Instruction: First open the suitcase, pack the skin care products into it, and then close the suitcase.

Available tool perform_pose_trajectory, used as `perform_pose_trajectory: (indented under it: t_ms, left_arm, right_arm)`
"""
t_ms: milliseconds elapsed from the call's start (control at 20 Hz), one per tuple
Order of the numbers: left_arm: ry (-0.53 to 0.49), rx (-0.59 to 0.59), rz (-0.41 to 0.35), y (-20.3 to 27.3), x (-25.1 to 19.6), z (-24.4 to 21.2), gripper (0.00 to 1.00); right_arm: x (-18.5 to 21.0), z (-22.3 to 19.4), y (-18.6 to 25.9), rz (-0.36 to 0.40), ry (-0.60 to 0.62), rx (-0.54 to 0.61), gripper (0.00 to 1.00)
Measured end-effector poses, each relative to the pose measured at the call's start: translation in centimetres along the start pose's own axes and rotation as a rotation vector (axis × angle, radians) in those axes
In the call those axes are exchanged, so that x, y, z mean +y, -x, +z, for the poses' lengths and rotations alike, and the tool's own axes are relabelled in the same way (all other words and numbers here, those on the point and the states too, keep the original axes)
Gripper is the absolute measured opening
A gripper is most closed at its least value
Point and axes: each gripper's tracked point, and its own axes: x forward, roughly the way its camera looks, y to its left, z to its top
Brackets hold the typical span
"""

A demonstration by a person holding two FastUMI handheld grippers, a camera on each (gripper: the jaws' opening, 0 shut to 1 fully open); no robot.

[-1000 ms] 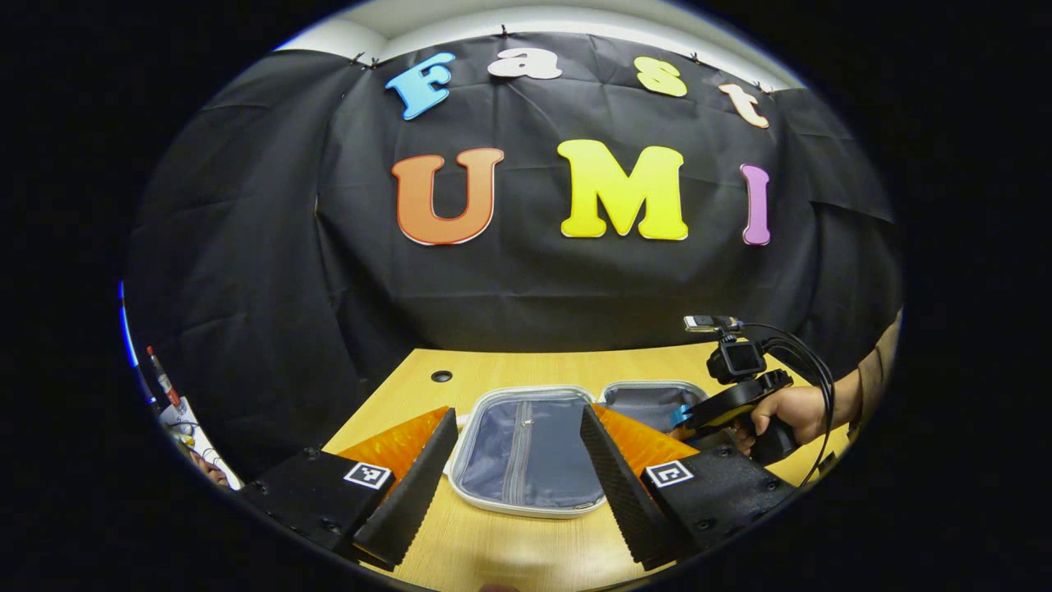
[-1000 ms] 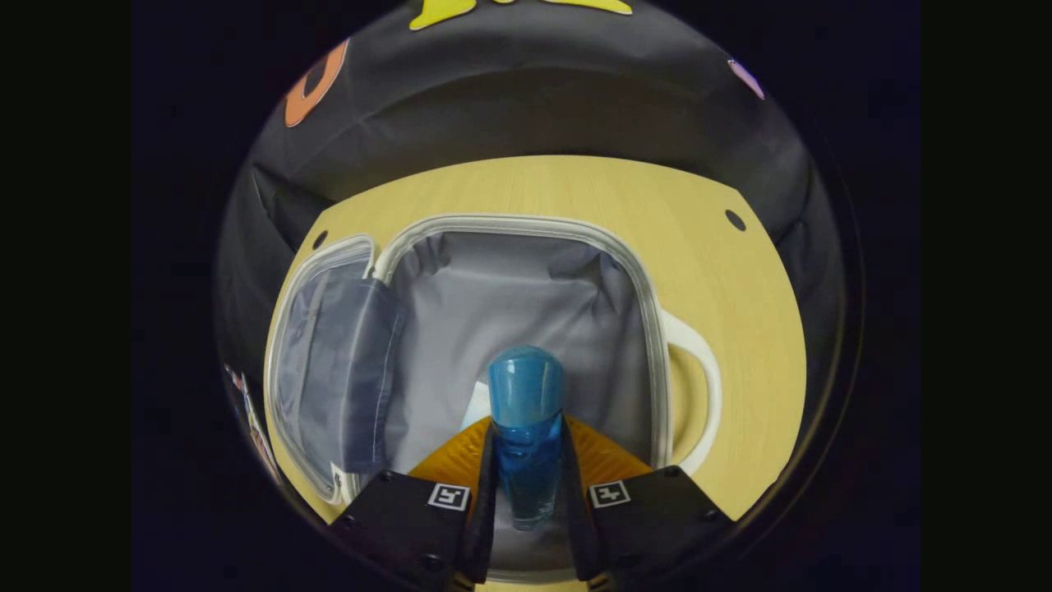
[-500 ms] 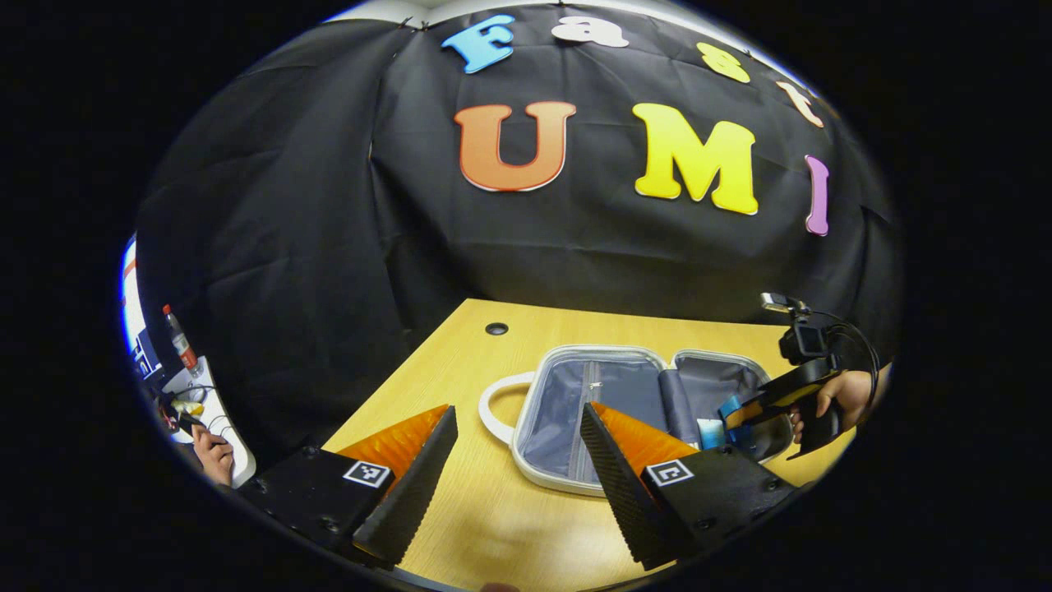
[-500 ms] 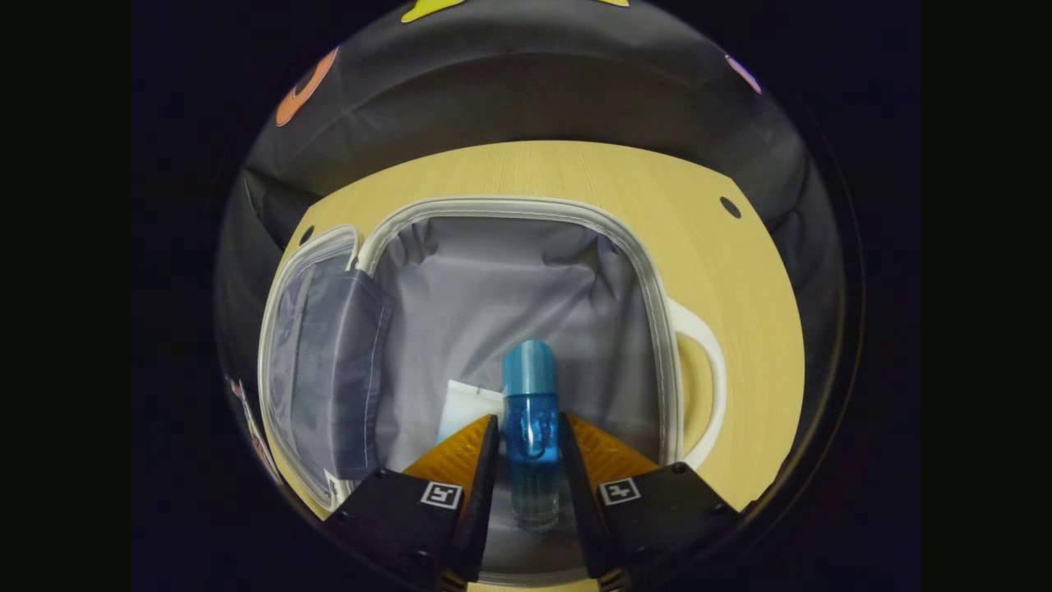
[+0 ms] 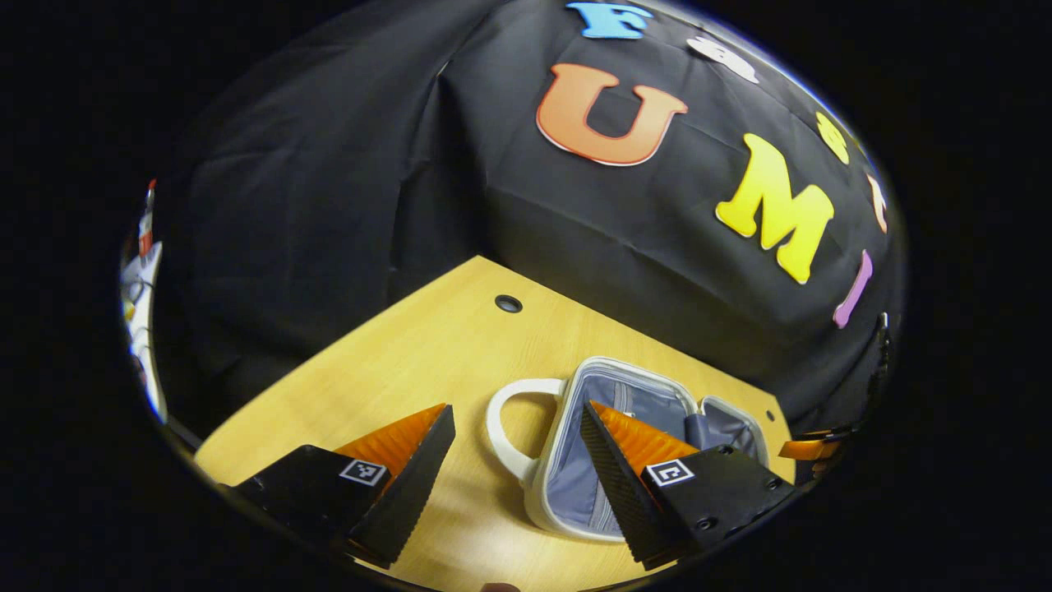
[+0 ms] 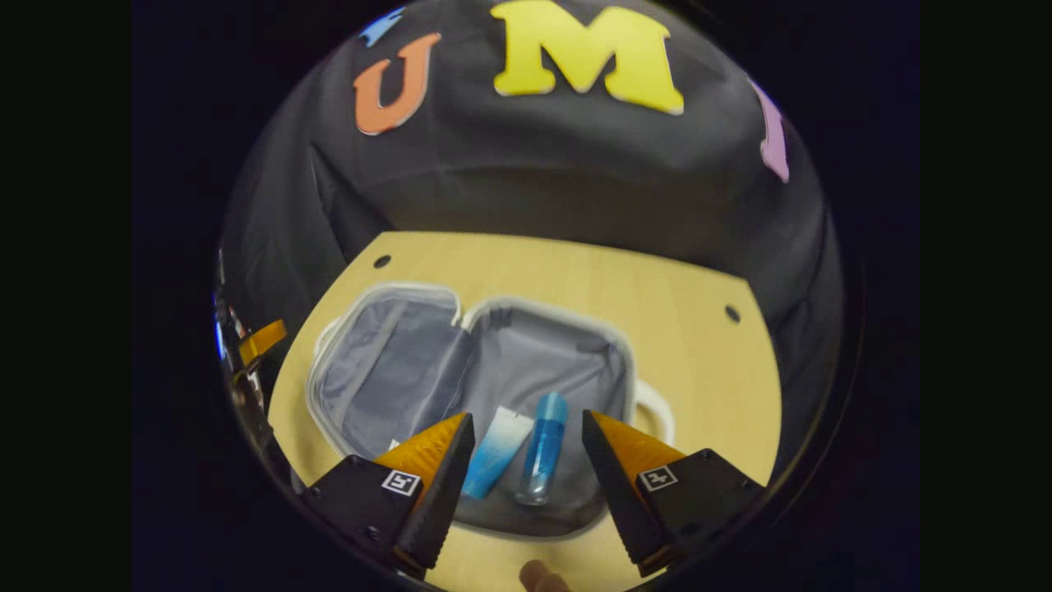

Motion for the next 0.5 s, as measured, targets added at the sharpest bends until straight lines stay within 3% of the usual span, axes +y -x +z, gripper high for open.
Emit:
perform_pose_trajectory:
  t_ms: [250, 400, 450, 500]
  left_arm:
    - [0.398, 0.072, -0.143, -4.0, 1.9, -1.5, 0.98]
    - [0.626, 0.115, -0.225, -5.4, 2.6, -2.6, 0.96]
    - [0.679, 0.125, -0.219, -6.0, 3.2, -2.9, 0.95]
    - [0.730, 0.125, -0.245, -6.4, 3.3, -3.0, 0.90]
  right_arm:
    - [-2.3, 5.4, 9.1, -0.004, 0.024, -0.224, 0.78]
    - [-5.7, 5.4, 13.9, -0.088, 0.049, -0.293, 0.78]
    - [-6.3, 5.3, 15.4, -0.094, 0.046, -0.299, 0.78]
    - [-6.9, 4.9, 16.4, -0.104, 0.040, -0.299, 0.79]
